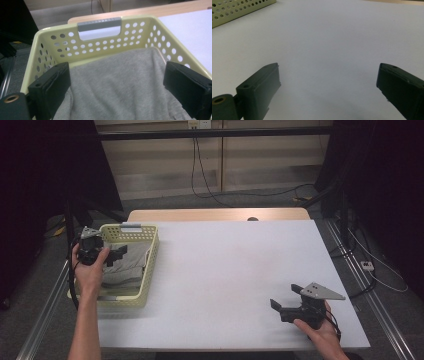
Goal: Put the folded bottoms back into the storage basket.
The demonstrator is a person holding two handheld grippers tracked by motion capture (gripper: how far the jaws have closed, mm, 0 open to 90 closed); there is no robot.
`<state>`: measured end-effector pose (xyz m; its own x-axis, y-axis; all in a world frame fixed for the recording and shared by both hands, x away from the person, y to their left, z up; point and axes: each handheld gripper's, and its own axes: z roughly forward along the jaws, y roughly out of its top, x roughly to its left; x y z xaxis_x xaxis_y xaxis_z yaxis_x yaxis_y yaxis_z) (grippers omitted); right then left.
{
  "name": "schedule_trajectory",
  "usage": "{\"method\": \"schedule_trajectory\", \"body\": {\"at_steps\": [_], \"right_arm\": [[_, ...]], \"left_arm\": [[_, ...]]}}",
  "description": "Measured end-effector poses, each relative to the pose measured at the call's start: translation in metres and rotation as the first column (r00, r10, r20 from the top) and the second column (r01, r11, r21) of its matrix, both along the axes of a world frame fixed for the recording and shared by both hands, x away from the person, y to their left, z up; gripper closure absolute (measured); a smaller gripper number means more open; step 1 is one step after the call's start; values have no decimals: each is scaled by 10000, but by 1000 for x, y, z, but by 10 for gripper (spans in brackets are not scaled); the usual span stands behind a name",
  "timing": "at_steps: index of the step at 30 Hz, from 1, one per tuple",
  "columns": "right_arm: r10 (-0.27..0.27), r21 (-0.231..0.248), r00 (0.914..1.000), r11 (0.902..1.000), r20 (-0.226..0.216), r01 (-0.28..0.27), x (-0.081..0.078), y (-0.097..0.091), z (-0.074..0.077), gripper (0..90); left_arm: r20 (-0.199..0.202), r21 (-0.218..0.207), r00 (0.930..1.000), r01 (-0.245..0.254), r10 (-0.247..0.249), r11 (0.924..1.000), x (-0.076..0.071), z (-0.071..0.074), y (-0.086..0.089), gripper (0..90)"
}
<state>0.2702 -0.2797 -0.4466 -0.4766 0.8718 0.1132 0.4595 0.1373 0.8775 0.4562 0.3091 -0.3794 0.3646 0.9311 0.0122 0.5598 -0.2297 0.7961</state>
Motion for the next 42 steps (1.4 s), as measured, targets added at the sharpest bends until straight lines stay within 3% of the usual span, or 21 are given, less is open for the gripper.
{"method": "schedule_trajectory", "body": {"at_steps": [3, 7, 10, 13, 21, 25, 27, 31, 36, 42], "right_arm": [[26, 9, 10000, 10000, -7, -26, 0, 0, 0, 46], [-2, -5, 10000, 10000, -41, 2, 1, 1, 0, 46], [-9, -28, 10000, 10000, -53, 9, 1, 2, 0, 46], [-42, -5, 10000, 10000, -39, 42, 1, 1, 0, 46], [-38, -43, 10000, 10000, -51, 38, 1, 1, -1, 46], [-77, -31, 10000, 10000, -51, 76, 2, 1, -1, 46], [-66, -41, 10000, 10000, -46, 65, 1, 1, -1, 46], [-75, -38, 10000, 10000, -62, 75, 2, 1, -1, 46], [-45, -59, 10000, 10000, -70, 45, 2, 2, -1, 46], [-83, -54, 9999, 10000, -74, 83, 3, 2, -1, 46]], "left_arm": [[-114, 328, 9997, 199, -195, 9993, -4, 0, 0, 77], [163, 256, 9999, 29, -33, 9997, -10, 5, 1, 78], [196, 151, 9995, 251, -254, 9996, -15, 7, 2, 78], [178, 523, 9993, 317, -326, 9981, -20, 7, 1, 80], [432, 607, 9977, 501, -527, 9969, -35, 13, 0, 70], [667, 712, 9977, -125, 78, 9974, -42, 18, 4, 73], [788, 361, 9969, -40, 12, 9993, -45, 21, 8, 70], [725, 598, 9974, -62, 18, 9982, -51, 22, 8, 68], [624, 424, 9979, 143, -169, 9990, -56, 21, 9, 68], [557, 594, 9976, 383, -416, 9975, -64, 21, 7, 68]]}}
